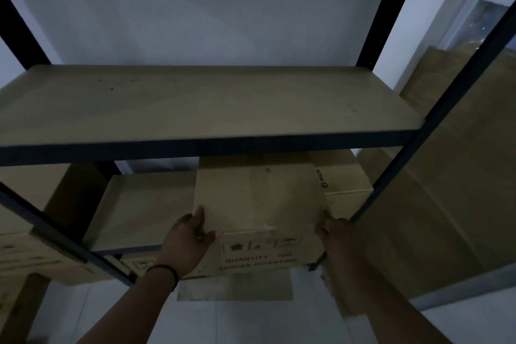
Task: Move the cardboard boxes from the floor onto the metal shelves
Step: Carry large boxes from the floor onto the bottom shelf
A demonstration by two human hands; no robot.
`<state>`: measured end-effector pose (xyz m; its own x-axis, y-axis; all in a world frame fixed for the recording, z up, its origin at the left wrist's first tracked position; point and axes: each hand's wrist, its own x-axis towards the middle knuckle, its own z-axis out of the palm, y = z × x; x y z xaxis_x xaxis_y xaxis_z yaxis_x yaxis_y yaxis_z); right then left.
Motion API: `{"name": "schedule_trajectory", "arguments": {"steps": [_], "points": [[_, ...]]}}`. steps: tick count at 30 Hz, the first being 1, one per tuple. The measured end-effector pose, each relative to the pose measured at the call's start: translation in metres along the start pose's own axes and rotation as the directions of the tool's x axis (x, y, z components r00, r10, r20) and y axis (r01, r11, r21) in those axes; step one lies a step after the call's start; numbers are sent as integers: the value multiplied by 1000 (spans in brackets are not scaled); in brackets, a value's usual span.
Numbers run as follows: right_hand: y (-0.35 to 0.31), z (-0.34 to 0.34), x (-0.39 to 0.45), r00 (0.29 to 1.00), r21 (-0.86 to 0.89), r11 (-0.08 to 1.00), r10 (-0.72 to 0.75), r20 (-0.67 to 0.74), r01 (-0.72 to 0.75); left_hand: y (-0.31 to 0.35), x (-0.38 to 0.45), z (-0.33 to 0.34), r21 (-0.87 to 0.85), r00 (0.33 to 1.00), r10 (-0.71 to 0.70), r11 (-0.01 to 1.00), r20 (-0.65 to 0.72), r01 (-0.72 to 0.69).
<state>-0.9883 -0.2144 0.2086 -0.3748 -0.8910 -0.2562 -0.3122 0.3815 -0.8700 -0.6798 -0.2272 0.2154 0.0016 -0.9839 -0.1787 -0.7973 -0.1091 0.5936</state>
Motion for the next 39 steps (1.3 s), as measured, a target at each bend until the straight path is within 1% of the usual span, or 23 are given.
{"name": "schedule_trajectory", "arguments": {"steps": [1, 3, 4, 6, 8, 9, 13, 15, 19, 21, 24, 33, 39], "points": [[-5, 2, 11, 999, -33, 999, 43, 7, -43, 3, 6, 0, 9, 1000, -11, 1000, 10, 10], [-4, 0, 33, 990, -113, 988, 115, 86, -104, 10, 15, 1, 10, 999, -41, 999, 24, 41], [0, -1, 44, 992, -237, 969, 89, 90, -66, 12, 18, 1, 19, 998, -53, 998, 31, 52], [5, -6, 58, 987, -329, 944, 71, 147, -19, 16, 25, 1, 50, 996, -79, 996, 44, 76], [-8, -10, 56, 975, -502, 857, -7, 221, 120, 21, 29, 0, 38, 992, -110, 993, 54, 108], [-12, -12, 59, 968, -556, 813, -34, 247, 170, 23, 31, -1, 37, 991, -121, 992, 58, 119], [-24, -15, 71, 953, -677, 692, -48, 301, 249, 31, 39, -3, 121, 990, -126, 986, 56, 118], [-28, -14, 77, 945, -691, 665, -70, 318, 282, 33, 45, -4, 134, 988, -136, 983, 67, 126], [-34, -10, 89, 943, -710, 641, -64, 327, 290, 35, 57, -8, 117, 985, -145, 984, 92, 134], [-37, -8, 93, 945, -703, 652, -68, 319, 284, 35, 63, -9, 116, 983, -154, 983, 97, 142], [-40, -5, 98, 936, -705, 636, -81, 344, 314, 31, 72, -9, 117, 980, -167, 981, 104, 155], [-48, -2, 104, 943, -631, 717, -117, 310, 296, 35, 83, -11, 68, 981, -176, 983, 79, 171], [-52, 2, 106, 948, -667, 684, -123, 292, 294, 40, 85, -12, 16, 981, -175, 985, 79, 174]]}}
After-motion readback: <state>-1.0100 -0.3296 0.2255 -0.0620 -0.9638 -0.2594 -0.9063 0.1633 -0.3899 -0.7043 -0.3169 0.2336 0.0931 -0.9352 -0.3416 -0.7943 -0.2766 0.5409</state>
